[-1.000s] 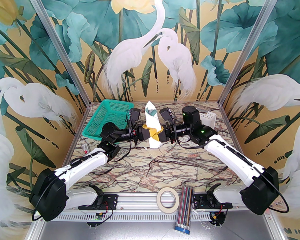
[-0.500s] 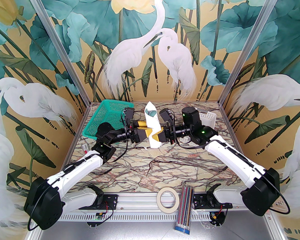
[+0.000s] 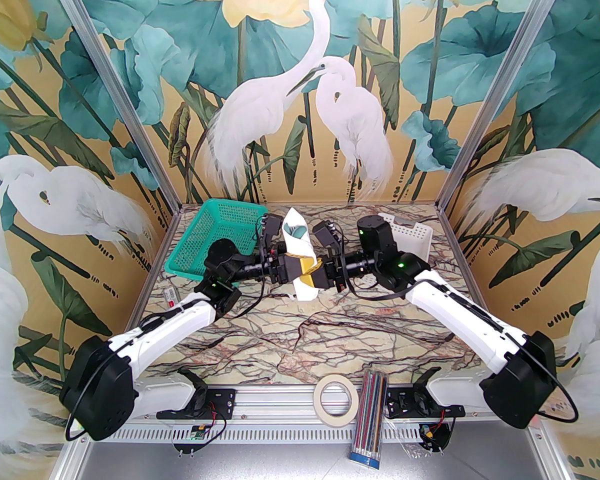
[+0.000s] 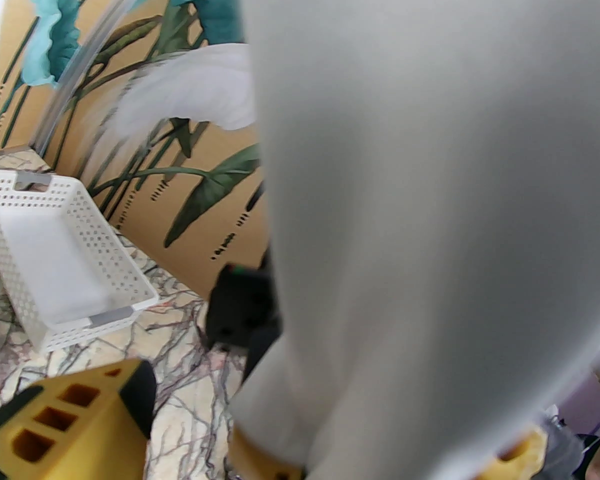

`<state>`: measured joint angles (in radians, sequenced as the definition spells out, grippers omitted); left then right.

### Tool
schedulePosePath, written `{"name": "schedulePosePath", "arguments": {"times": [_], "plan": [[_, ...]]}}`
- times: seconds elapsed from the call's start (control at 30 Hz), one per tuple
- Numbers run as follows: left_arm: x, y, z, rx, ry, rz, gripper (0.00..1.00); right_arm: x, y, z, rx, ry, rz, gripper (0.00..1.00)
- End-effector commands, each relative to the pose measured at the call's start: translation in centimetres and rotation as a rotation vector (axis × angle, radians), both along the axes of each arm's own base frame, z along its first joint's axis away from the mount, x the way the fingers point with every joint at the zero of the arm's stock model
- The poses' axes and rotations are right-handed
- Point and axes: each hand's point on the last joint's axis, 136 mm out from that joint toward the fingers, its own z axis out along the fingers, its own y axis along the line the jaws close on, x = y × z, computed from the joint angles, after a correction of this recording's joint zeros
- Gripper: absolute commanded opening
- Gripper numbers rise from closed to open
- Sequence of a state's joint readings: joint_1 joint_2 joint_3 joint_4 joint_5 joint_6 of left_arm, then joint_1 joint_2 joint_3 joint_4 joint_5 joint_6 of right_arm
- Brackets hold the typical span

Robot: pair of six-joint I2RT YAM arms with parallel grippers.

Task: Place the utensils on the paper napkin and roll it up

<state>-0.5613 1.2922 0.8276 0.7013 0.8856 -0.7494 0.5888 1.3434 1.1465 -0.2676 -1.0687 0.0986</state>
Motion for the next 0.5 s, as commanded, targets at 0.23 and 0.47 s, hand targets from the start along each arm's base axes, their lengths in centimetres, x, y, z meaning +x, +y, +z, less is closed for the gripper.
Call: {"name": "schedulePosePath", "arguments": {"times": [0.23, 0.47], "plan": [[-1.5, -0.7, 2.1, -0.043, -0.017, -0.125, 0.49, 0.3, 0.3, 0.3, -0.008, -0.04, -0.013, 0.0], [-2.1, -0.4, 2.3, -0.049, -0.033, -0.143, 0.27, 0.7, -0.2, 0.1, -0.021, -0.05, -0.057, 0.0]]}}
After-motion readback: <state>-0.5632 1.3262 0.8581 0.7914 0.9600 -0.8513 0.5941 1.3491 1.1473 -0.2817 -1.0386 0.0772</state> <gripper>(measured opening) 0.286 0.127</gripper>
